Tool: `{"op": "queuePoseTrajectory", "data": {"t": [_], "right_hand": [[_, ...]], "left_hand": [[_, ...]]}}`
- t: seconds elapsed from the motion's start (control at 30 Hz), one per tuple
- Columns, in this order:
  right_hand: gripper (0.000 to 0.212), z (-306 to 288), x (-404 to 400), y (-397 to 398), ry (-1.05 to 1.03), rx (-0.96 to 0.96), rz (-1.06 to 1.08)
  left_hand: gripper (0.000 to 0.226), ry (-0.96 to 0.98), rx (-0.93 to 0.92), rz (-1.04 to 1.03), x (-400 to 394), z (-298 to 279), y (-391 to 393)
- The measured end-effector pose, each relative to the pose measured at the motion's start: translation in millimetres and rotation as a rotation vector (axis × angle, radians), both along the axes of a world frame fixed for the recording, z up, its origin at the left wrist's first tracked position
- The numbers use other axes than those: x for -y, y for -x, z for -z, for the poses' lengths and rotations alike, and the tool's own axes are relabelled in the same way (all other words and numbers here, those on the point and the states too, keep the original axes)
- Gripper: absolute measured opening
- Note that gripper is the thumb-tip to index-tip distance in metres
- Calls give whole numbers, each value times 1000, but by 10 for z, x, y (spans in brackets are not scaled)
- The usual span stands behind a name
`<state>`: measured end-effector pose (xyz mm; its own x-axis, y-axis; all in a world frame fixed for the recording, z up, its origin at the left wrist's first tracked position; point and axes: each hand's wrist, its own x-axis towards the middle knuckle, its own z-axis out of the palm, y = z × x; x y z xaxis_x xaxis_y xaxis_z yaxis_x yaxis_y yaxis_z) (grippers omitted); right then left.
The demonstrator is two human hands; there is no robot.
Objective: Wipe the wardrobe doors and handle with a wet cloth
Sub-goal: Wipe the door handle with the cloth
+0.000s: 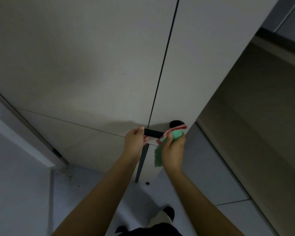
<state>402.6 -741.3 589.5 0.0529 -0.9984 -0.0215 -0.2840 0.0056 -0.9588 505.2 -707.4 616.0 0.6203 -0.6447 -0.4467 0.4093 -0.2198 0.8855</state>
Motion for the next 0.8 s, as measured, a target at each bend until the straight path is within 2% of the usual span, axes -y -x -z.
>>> {"op": "queuePoseTrajectory", "data": {"t": [0.07,0.13,0.23,0.3,0.5,0.63,0.7,0.8], "right_hand": [[16,-112,80,-51,-38,-27,75],[28,-142,181,-49,-118,-75,134],[54,-55,337,0,-157,-183,112],[60,-38,360,57,-155,-215,121],[42,-71,158,-77,-91,-284,166],[62,-60,321,13,-147,-151,135],[68,-29,263,8,-191,-76,200],[51,-14,96,-187,-232,126,302]], "left_hand": [[21,-4,7,8,1,10,-7],[21,-4,9,17,4,18,-1],[23,0,-7,16,10,26,4],[26,4,-23,16,28,18,4],[21,-1,-13,28,-5,13,20],[24,-11,-15,30,-6,27,1],[22,-4,-25,26,7,26,0],[23,-21,-4,29,16,28,-10]]}}
